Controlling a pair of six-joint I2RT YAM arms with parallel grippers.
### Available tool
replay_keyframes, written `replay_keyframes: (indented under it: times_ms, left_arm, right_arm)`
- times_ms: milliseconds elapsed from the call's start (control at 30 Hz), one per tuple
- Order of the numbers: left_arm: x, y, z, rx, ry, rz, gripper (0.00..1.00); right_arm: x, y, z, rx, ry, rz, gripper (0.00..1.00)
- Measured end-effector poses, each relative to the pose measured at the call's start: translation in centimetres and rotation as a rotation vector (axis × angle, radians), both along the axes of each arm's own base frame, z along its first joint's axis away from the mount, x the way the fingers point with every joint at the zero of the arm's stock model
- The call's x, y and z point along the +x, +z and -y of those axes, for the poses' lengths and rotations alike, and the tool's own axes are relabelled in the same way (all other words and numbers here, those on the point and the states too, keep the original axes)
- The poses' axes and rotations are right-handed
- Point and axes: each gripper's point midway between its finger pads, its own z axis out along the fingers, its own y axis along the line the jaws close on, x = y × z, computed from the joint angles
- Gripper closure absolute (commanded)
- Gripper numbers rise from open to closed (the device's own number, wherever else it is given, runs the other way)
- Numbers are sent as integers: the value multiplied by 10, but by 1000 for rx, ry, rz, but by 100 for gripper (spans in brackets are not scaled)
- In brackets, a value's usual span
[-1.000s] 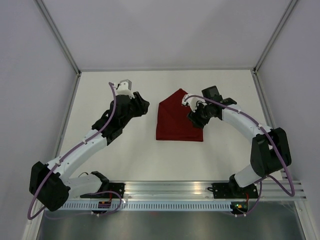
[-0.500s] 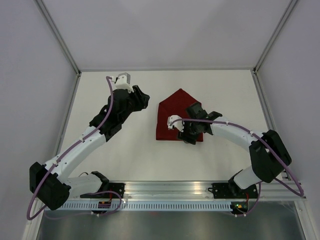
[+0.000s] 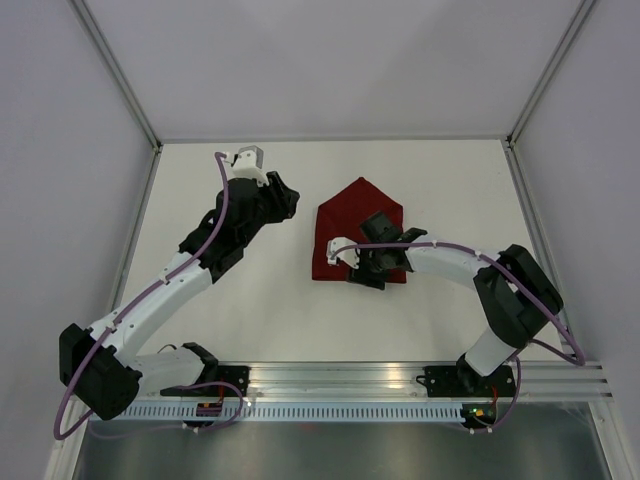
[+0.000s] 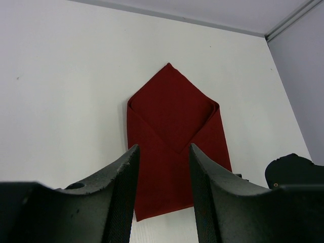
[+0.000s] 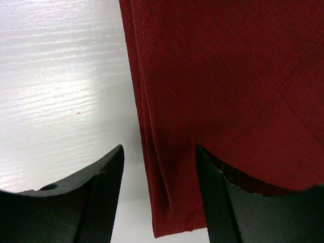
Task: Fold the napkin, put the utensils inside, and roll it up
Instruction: Roll the napkin with the utensil
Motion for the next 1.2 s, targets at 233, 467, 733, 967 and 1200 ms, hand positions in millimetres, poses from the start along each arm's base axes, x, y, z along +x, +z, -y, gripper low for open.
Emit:
replay_keyframes:
  times_ms: [233,467,733,967,1200]
  left_arm:
    - [-1,-4,1,30,-23,5,49]
    - [-9,-33,-5,97,-42,-31,47]
    - [-17,-44,-6,114,-72,-38,47]
    - [-30,-66,-7,119,-105,-64,52]
    - [-59,-96,13,151,-198,-66,51]
  right_arm:
    - [3,-11,-1,-12,-1,-8,42]
    - [6,-13,-3,-11,7,1,50]
    - [9,-16,-5,-18,30,3,71]
    - [11,-17,-6,-26,42,-16,84]
    - [14,-17,-4,8,55,-134,87]
